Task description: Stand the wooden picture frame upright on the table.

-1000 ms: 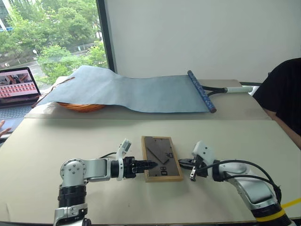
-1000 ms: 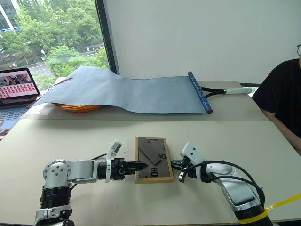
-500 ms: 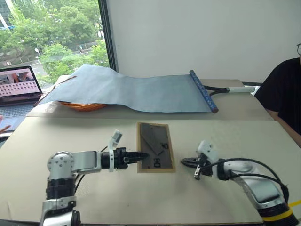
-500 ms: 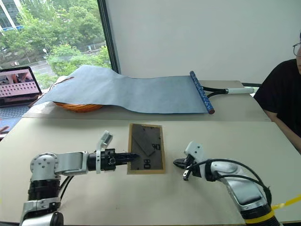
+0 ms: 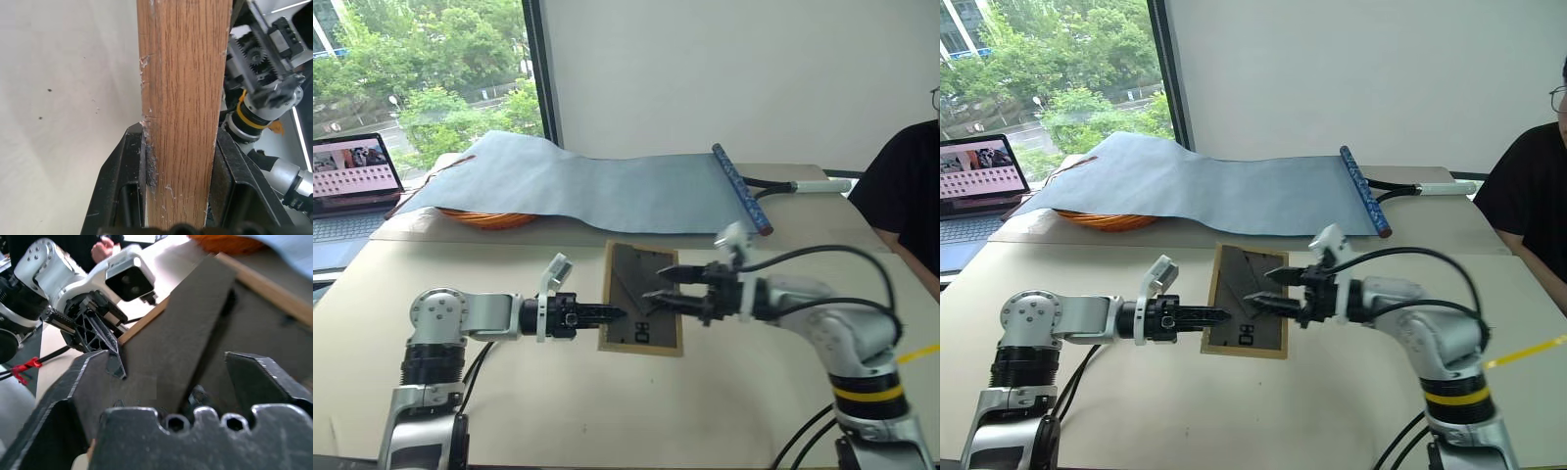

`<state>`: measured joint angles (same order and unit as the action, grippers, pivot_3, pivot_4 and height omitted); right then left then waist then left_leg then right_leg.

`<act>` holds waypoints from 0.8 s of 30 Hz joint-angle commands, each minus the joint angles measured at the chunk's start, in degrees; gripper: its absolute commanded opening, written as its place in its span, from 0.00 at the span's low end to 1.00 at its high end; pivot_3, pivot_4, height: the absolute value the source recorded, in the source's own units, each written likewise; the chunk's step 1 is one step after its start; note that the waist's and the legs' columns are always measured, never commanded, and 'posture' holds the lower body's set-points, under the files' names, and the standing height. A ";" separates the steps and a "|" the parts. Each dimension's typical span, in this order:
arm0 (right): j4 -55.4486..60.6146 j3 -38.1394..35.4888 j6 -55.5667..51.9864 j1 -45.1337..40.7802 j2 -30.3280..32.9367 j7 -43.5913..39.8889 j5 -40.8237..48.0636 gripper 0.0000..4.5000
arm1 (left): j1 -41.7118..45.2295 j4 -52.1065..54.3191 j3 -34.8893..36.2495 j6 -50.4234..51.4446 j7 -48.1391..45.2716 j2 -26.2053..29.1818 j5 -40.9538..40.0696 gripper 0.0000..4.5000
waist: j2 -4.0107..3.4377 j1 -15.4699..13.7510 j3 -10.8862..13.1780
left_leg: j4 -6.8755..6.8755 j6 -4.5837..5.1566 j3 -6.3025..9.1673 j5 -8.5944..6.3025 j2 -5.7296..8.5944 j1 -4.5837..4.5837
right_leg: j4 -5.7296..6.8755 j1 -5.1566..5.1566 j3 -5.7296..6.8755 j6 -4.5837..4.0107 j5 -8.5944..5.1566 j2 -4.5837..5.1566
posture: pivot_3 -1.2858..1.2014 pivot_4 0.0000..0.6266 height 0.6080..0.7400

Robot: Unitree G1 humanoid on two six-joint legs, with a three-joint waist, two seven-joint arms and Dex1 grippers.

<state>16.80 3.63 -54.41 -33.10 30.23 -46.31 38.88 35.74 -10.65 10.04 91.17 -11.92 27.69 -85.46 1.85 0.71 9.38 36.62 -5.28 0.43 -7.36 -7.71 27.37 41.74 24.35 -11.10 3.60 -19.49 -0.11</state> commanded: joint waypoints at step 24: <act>-6.82 -8.97 38.93 6.05 12.58 -9.33 -17.10 0.99 | 4.64 -7.21 -1.96 1.33 -15.21 8.02 -4.57 0.25 | -0.02 0.07 0.04 | -0.04 -0.01 0.04 0.00 0.00 -0.02 | -0.09 -0.03 0.06 0.04 -0.03 0.00 | 0.52 0.24 0.49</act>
<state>11.17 -3.62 -24.61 -26.93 41.98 -56.82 26.70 38.68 -17.94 8.46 92.29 -23.64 34.80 -87.64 1.83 0.77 9.42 36.57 -5.29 0.46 -7.36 -7.71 27.36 41.65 24.32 -11.04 3.71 -19.55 -0.11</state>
